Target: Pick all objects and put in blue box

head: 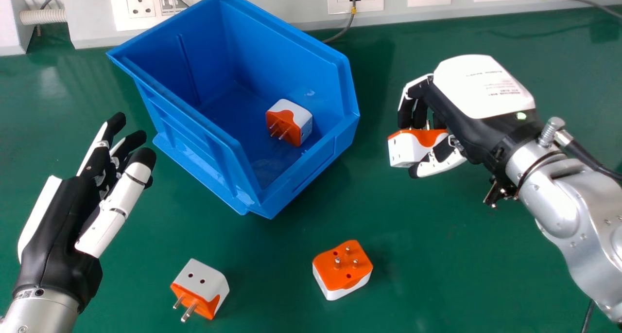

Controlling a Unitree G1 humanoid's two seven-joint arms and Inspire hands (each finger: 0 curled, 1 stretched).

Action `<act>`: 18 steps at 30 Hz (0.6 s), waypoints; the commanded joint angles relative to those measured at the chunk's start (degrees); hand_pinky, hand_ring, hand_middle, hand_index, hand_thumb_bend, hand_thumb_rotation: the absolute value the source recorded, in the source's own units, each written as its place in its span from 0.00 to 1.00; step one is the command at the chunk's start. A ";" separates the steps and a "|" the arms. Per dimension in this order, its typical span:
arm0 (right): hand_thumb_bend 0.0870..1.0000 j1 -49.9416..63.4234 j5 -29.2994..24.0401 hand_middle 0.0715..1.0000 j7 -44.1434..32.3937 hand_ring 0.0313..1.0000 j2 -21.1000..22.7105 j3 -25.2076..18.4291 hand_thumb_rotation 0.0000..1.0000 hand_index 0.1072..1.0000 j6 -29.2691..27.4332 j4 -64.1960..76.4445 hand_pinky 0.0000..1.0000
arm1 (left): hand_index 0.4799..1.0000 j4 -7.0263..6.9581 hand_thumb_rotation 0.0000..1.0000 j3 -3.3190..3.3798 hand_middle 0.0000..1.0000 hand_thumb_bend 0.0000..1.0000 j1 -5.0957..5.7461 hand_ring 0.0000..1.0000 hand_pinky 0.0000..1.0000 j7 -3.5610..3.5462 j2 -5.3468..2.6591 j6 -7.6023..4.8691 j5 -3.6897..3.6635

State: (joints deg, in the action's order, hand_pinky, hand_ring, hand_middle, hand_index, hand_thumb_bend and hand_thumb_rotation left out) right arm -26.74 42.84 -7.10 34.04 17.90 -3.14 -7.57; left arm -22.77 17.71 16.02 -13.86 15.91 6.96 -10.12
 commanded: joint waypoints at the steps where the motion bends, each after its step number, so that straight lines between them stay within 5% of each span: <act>1: 0.45 -0.92 -0.66 0.49 0.85 0.41 0.26 -1.39 0.00 0.45 -1.20 0.12 0.35 | 0.95 0.05 0.68 0.25 0.94 0.43 -0.61 0.93 0.86 0.06 0.45 -1.06 0.14; 18: 0.45 -1.14 0.03 0.49 -1.56 0.41 -0.41 -2.00 0.00 0.44 -0.01 4.35 0.35 | 0.95 -0.39 0.68 0.33 0.94 0.42 -0.18 0.93 0.86 -0.09 0.39 -1.21 -0.10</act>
State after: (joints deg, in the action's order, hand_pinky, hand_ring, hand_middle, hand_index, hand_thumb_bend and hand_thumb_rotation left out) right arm -26.44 42.91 -8.39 33.77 17.46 -3.30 -5.67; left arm -22.04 17.70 15.89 -13.91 15.95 6.94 -10.13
